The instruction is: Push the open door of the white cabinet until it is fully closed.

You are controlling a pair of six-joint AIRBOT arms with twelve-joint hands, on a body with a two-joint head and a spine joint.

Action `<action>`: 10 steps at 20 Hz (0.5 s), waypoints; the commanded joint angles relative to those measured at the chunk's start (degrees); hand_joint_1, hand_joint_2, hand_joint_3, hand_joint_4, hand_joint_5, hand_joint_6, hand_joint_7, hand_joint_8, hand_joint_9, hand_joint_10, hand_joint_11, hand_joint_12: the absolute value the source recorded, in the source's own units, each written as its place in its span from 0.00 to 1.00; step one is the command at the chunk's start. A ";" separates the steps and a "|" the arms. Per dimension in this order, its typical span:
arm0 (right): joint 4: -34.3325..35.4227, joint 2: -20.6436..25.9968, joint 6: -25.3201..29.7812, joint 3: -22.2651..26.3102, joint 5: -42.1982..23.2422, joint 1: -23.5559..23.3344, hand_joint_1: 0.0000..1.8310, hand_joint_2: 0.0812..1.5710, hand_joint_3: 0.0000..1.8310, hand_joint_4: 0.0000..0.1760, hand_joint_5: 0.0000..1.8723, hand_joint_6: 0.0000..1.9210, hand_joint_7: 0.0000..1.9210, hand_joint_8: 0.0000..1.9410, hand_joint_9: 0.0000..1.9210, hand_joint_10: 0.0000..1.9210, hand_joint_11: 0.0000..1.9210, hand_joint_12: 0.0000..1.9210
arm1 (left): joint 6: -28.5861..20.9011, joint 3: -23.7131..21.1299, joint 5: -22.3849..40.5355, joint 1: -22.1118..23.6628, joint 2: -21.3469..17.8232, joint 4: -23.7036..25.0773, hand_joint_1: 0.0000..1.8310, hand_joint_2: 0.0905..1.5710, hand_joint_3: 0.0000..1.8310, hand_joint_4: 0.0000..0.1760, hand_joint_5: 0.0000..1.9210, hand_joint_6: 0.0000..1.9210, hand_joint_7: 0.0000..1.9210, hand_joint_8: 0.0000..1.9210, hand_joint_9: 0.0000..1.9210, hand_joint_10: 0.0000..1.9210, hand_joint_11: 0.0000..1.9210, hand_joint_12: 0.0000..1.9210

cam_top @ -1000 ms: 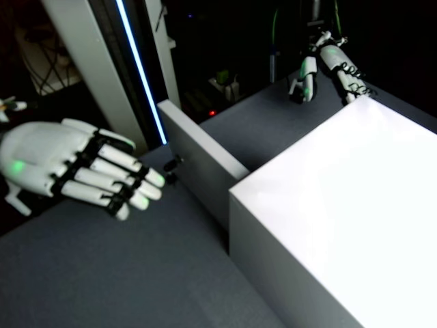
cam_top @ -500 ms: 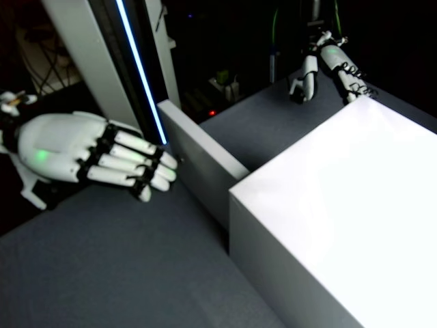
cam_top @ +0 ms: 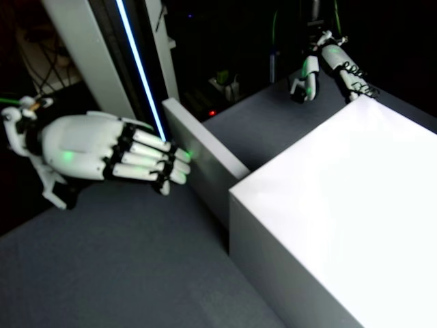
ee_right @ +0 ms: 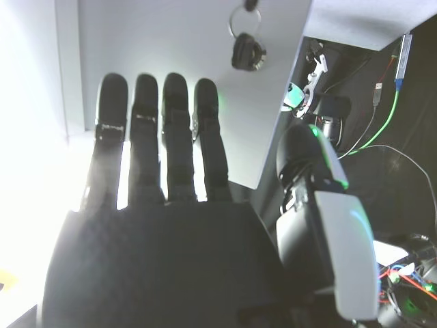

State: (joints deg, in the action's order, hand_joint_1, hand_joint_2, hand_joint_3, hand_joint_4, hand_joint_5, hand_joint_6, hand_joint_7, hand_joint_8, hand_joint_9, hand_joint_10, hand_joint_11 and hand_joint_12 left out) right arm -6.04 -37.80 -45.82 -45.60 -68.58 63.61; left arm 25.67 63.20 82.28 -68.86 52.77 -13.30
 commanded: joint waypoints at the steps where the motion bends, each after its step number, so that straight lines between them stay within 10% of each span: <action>1: 0.23 -0.31 0.67 -0.26 -5.84 -1.15 0.04 0.83 0.00 0.00 0.21 0.10 0.22 0.00 0.08 0.34 0.00 0.74 | -0.39 0.11 7.94 -0.07 0.15 -1.06 0.20 0.92 0.00 0.00 0.04 0.00 0.00 0.00 0.00 0.00 0.00 0.00; 10: -2.50 -5.84 1.90 -3.01 -1.71 -7.25 0.03 0.85 0.00 0.00 0.14 0.22 0.20 0.00 0.02 0.44 0.00 0.76 | -0.39 -0.17 9.11 -0.82 0.00 -1.96 0.22 0.91 0.00 0.00 0.03 0.00 0.00 0.00 0.00 0.00 0.00 0.00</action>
State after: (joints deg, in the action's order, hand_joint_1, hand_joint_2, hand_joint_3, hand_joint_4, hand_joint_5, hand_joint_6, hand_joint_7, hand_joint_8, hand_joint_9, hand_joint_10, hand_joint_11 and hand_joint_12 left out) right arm -9.13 -43.86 -44.49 -48.69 -64.01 56.84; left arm 25.67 63.02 83.57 -69.67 52.77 -14.11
